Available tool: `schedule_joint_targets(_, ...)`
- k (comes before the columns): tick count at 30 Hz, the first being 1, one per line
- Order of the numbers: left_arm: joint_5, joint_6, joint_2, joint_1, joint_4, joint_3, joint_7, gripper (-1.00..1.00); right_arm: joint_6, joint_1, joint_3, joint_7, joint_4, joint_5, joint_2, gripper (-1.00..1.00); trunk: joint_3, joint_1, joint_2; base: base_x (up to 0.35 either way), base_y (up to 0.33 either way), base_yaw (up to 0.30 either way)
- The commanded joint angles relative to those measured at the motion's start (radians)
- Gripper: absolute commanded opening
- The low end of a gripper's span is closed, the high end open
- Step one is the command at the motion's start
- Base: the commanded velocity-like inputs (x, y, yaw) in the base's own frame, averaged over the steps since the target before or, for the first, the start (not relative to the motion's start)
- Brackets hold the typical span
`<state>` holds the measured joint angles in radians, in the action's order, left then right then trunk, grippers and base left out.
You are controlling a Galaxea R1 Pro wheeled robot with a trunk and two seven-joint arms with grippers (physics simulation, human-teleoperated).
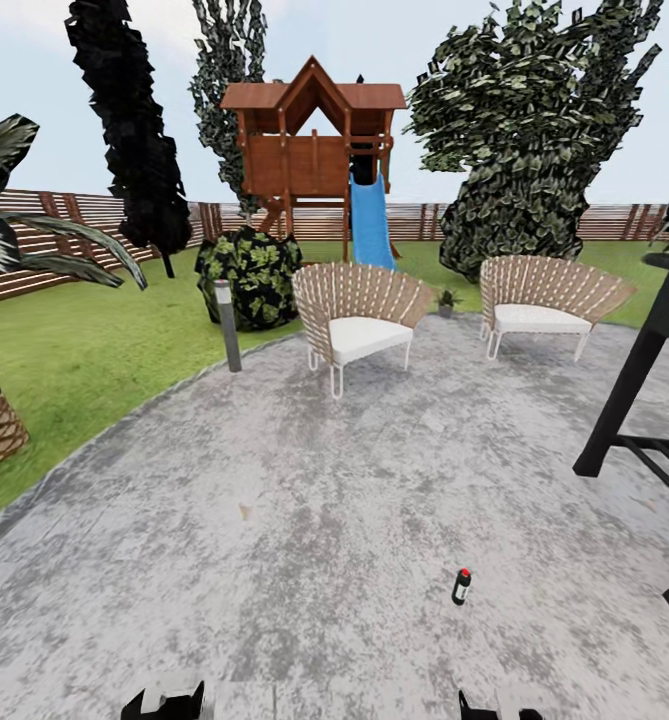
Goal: Pick up the pesticide atomizer in the garden and spray insectifuge to fully cover both potted plants in the garden.
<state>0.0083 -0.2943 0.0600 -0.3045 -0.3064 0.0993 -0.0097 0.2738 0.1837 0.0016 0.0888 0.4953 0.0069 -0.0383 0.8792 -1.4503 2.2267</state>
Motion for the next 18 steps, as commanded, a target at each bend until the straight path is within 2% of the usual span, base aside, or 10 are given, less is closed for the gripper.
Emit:
schedule_joint_targets(1, 0.001, -0.003, 0.000, -0.001, 0.001, 0.002, -0.001, 1.00, 0.003, 0.000, 0.000, 0.003, -0.001, 0.001, 0.000, 1.00, 0.001, 0.000, 0.000, 0.210, 0.289, 0.000)
schedule_joint_targets(6, 0.001, -0.003, 0.000, -0.001, 0.001, 0.002, -0.001, 1.00, 0.002, 0.000, 0.000, 0.003, -0.001, -0.001, 0.000, 1.00, 0.000, 0.000, 0.000, 0.210, 0.289, -0.172)
schedule_joint_targets(18, 0.001, -0.003, 0.000, -0.001, 0.001, 0.002, -0.001, 1.00, 0.002, 0.000, 0.000, 0.003, -0.001, -0.001, 0.000, 1.00, -0.004, 0.000, 0.000, 0.210, 0.289, -0.256)
